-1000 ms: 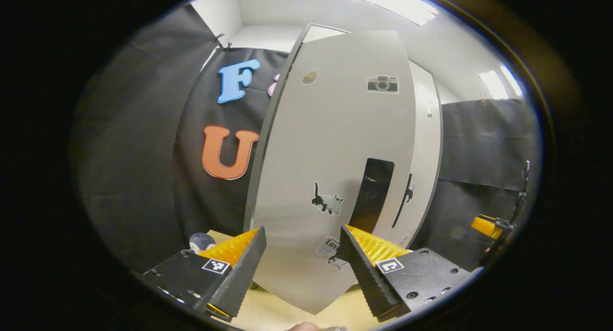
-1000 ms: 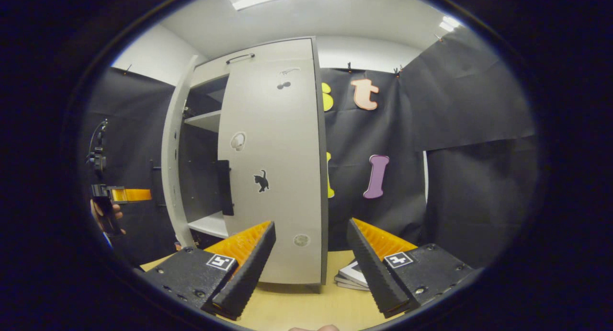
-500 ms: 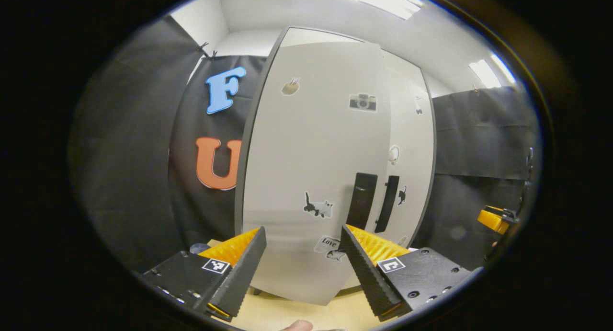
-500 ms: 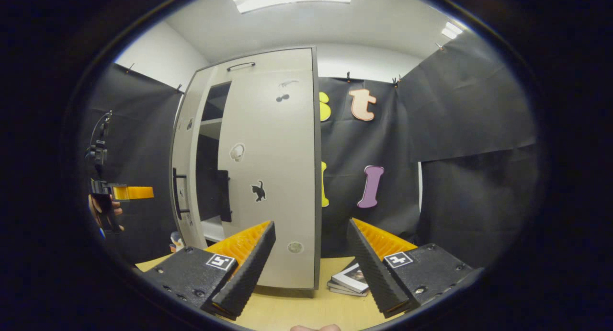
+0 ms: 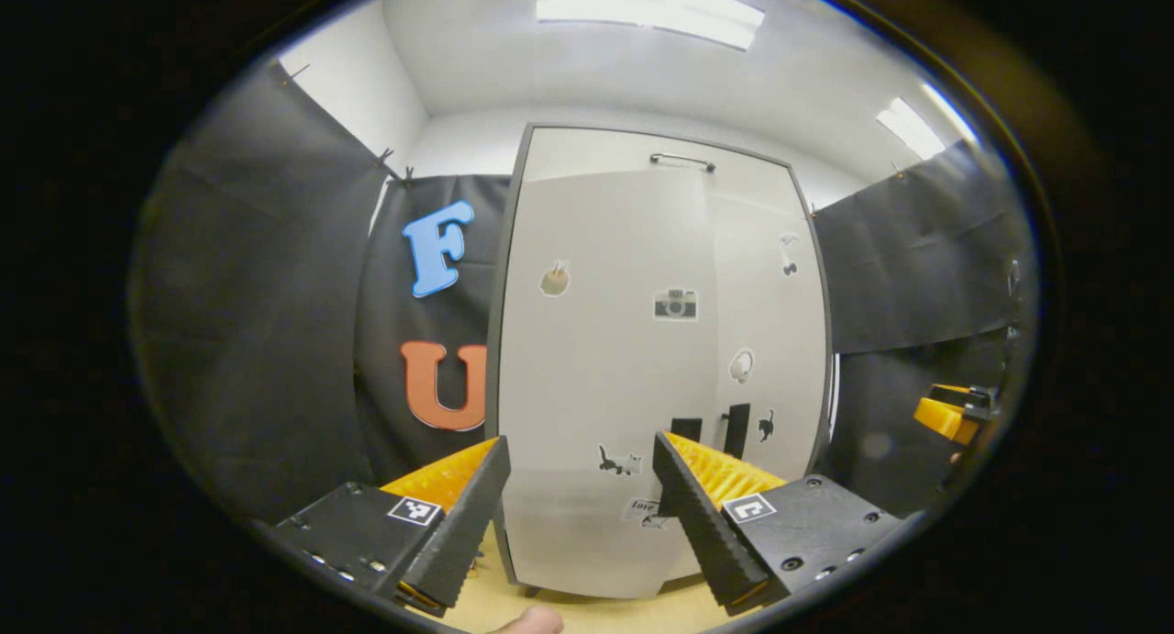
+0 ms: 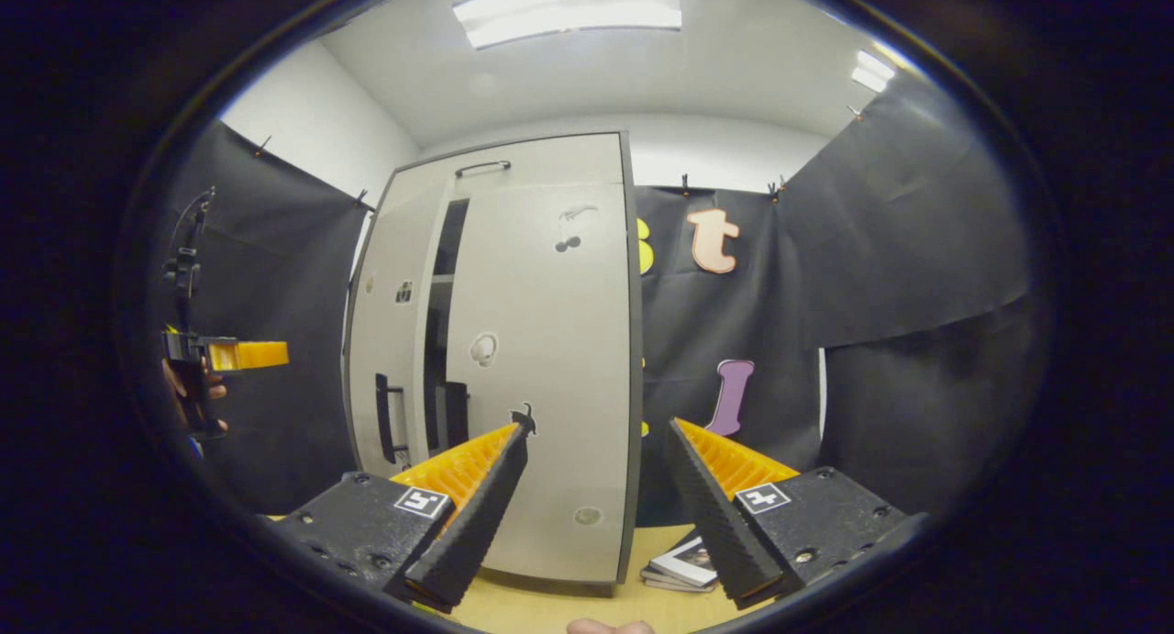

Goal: Grasp the bottle in the cabinet with the left hand and place it on the coaster, then close the right door with the right hand and the left door with the left hand.

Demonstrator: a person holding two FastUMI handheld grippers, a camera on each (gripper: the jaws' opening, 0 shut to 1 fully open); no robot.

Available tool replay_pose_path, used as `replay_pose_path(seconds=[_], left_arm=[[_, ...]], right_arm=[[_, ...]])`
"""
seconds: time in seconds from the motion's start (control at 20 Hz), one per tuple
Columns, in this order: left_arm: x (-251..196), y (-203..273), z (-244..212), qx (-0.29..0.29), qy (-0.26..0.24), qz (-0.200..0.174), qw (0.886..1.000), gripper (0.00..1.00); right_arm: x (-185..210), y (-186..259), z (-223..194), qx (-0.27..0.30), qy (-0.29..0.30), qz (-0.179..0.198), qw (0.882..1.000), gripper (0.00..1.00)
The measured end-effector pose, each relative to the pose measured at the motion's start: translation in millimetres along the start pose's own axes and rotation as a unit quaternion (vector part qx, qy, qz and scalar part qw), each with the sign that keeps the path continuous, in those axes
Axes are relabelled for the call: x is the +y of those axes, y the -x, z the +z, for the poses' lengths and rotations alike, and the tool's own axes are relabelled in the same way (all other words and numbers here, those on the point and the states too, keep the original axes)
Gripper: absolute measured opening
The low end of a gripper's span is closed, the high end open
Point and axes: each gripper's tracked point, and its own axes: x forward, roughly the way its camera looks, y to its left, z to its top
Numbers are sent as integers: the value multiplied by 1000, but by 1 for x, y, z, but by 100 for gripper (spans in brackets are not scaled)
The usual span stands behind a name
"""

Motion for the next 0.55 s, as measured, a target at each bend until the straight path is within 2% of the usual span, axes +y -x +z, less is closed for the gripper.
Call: replay_pose_path(seconds=[0.1, 0.15, 0.4, 0.5, 0.55], left_arm=[[6, 7, 14, -18, -9, 12, 1000, 100], [7, 11, 20, -28, -10, 14, 999, 100], [25, 30, 37, -35, 8, 30, 999, 100], [38, 35, 44, -45, -6, 49, 998, 100], [46, 38, 44, -42, -11, 59, 997, 100]], right_arm=[[4, 0, 6, -5, 4, -2, 1000, 95], [6, 0, 11, -10, 6, 0, 1000, 99], [14, -2, 28, -26, 16, 4, 1000, 95], [8, -4, 29, -20, 24, -9, 999, 99], [10, -5, 31, -23, 21, -6, 999, 97]])
